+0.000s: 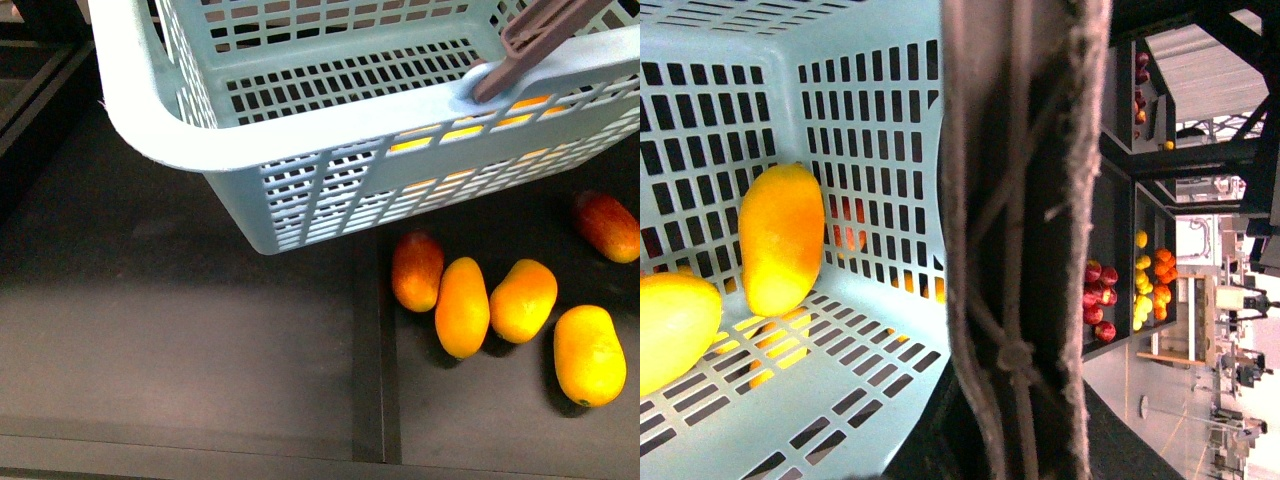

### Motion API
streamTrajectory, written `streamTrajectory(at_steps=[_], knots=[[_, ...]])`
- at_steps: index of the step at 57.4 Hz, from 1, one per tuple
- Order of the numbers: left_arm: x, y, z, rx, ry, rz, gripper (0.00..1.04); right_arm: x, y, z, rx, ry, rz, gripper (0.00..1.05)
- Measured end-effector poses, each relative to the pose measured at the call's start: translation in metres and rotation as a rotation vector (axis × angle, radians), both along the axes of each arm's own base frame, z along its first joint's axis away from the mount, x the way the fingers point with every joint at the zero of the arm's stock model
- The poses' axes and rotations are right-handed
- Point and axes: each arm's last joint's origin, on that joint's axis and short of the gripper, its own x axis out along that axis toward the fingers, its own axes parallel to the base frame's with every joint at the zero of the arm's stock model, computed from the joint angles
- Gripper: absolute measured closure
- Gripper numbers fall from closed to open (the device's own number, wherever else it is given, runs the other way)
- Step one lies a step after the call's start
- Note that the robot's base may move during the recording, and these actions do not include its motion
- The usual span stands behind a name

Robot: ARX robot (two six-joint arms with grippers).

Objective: Pick lemon and mango into basket

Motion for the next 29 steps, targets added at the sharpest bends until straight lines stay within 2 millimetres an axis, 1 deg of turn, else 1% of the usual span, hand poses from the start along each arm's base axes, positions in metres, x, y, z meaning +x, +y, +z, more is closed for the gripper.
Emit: streamTrajectory(at_steps=[4, 5, 6, 11, 13, 14, 18, 22, 28, 29], knots=[[0.000, 0.000, 0.000, 0.003, -0.003, 0.003, 0.99, 0.000, 0.002, 0.001, -0.012, -0.006, 0.012, 0.24], [0.000, 0.000, 0.000, 0.004, -0.004, 0.003, 0.99, -0.001, 0.002, 0.001, -0.011, -0.008, 0.010, 0.22], [0.000, 0.000, 0.000, 0.004, -0.004, 0.003, 0.99, -0.001, 0.002, 0.001, -0.012, -0.009, 0.009, 0.23], [0.000, 0.000, 0.000, 0.003, -0.003, 0.003, 0.99, -0.005, 0.002, -0.002, -0.019, -0.021, 0.004, 0.37], [0.000, 0.000, 0.000, 0.003, -0.003, 0.003, 0.99, -0.009, 0.002, -0.007, -0.024, -0.023, 0.005, 0.45], [0.000, 0.000, 0.000, 0.003, -0.003, 0.003, 0.99, -0.010, 0.002, -0.008, -0.025, -0.022, 0.005, 0.47], [0.000, 0.000, 0.000, 0.002, -0.002, 0.001, 0.99, -0.015, 0.002, -0.017, -0.027, -0.016, 0.005, 0.61], [0.000, 0.000, 0.000, 0.002, -0.002, 0.000, 0.99, -0.022, 0.002, -0.027, -0.028, -0.014, 0.005, 0.79], [0.000, 0.000, 0.000, 0.002, -0.002, 0.000, 0.99, -0.029, 0.002, -0.035, -0.030, -0.021, 0.005, 1.03], [0.000, 0.000, 0.000, 0.002, -0.002, 0.000, 0.99, -0.030, 0.002, -0.035, -0.034, -0.021, 0.005, 1.03]])
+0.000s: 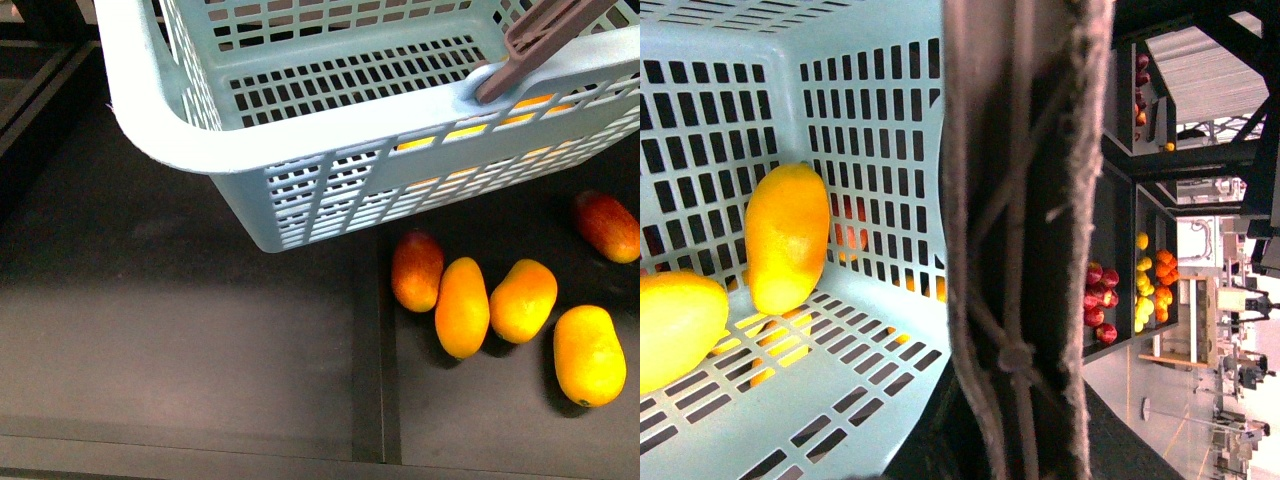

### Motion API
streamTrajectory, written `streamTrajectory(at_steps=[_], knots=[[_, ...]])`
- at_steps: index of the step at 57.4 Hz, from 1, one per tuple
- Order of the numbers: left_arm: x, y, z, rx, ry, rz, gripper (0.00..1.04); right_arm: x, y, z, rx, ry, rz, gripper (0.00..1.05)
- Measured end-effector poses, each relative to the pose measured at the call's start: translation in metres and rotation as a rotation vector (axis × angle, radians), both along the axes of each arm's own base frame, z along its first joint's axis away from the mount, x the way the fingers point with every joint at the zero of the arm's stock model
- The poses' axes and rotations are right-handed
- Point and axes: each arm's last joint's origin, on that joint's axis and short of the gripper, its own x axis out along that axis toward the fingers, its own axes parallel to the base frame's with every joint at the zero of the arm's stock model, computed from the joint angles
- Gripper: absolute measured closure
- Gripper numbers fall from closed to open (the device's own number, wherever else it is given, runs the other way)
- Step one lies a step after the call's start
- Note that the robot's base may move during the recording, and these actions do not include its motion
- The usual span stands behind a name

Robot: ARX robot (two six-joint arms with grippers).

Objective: Pick lemon and mango into basket

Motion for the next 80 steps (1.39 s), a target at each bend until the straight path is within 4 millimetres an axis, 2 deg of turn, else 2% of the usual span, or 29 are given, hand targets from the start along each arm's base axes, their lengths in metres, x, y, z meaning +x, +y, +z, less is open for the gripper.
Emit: streamTrajectory(at_steps=[36, 64, 72, 80], knots=[[0.000, 0.000, 0.000, 0.000, 0.000, 0.000, 0.99, -0.022, 0.000, -0.023, 0.002, -0.014, 0.000, 1.03], [0.000, 0.000, 0.000, 0.000, 0.000, 0.000, 0.99, -0.031, 0.000, -0.023, 0.002, -0.025, 0.002, 1.03], [0.000, 0.000, 0.000, 0.000, 0.000, 0.001, 0.99, -0.041, 0.000, -0.026, 0.002, -0.010, 0.002, 1.03], [0.000, 0.000, 0.000, 0.001, -0.001, 0.001, 0.99, -0.042, 0.000, -0.026, 0.002, -0.019, 0.002, 1.03]])
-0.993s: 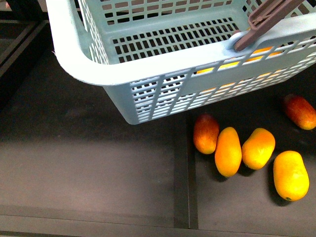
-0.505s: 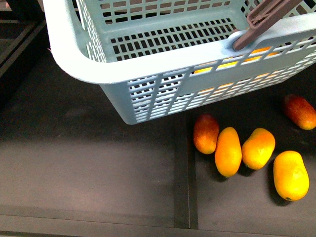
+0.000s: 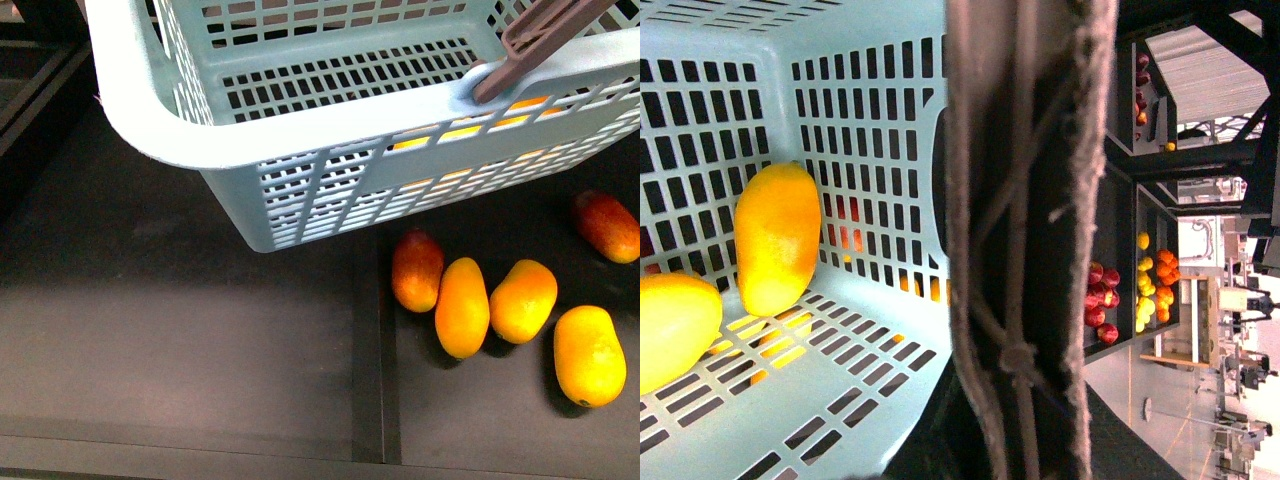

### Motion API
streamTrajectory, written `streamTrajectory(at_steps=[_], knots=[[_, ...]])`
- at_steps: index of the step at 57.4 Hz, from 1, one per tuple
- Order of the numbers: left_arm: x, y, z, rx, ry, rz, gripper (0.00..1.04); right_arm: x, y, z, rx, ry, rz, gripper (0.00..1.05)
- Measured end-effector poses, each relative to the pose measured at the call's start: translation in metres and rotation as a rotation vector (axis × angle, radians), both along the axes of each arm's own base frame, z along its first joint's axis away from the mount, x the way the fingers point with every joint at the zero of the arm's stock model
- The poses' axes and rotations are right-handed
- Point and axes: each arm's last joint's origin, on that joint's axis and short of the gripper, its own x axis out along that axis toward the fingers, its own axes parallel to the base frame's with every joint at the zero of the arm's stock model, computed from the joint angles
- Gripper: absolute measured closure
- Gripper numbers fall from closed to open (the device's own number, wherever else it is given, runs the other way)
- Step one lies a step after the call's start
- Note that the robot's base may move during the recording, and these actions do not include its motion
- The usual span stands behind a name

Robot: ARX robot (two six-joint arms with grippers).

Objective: Pick lemon and mango into basket

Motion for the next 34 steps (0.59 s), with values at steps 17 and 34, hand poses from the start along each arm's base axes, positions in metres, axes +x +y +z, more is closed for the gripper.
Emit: streamTrajectory(at_steps=[17, 34], knots=[[0.000, 0.000, 0.000, 0.000, 0.000, 0.006, 0.99, 0.000, 0.000, 0.000, 0.000, -0.002, 0.000, 0.72], [0.014, 0.013, -0.039, 0.098, -0.088, 0.463, 0.99, 0.000, 0.000, 0.000, 0.000, -0.002, -0.001, 0.23]])
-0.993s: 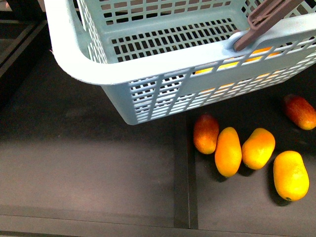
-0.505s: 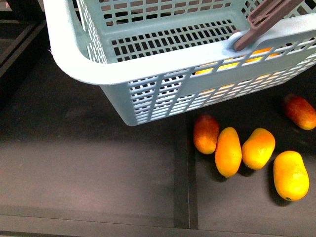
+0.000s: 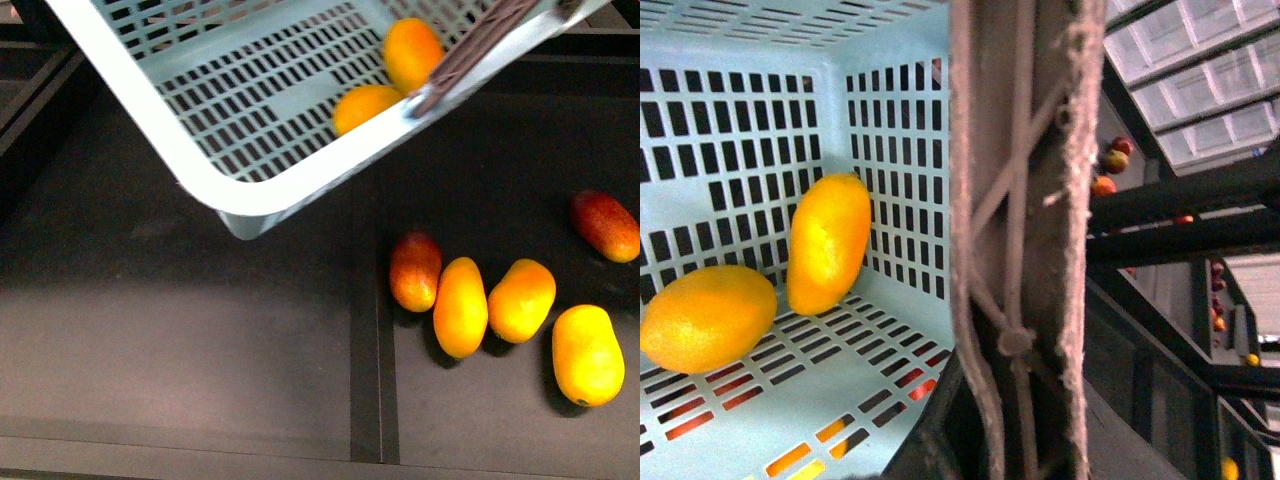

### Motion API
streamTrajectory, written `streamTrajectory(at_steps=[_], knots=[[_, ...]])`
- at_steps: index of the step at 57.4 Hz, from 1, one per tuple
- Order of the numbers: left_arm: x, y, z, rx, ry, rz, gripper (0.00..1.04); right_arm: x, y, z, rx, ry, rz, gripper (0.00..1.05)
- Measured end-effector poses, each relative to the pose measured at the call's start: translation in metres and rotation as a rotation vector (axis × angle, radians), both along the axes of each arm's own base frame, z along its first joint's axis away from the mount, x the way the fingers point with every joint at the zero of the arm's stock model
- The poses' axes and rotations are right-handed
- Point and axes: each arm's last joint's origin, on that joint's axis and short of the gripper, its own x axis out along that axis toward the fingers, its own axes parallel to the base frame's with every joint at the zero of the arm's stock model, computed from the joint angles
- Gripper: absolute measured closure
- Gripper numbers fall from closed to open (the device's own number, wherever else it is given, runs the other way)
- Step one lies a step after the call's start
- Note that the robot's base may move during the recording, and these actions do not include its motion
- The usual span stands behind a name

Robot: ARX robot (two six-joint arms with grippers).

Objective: Pick lemon and mango into basket

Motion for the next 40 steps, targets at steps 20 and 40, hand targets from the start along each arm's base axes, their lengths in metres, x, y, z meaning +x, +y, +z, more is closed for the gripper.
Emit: streamTrajectory(at_steps=[20, 40], knots=[[0.048, 0.059, -0.046, -0.128, 0.089, 0.265, 0.99, 0.000, 0.000, 0.000, 0.000, 0.000, 0.000, 0.09], [0.140, 0.133, -0.079, -0.275, 0.123, 0.600, 0.99, 0.000, 0.000, 0.000, 0.000, 0.000, 0.000, 0.09]])
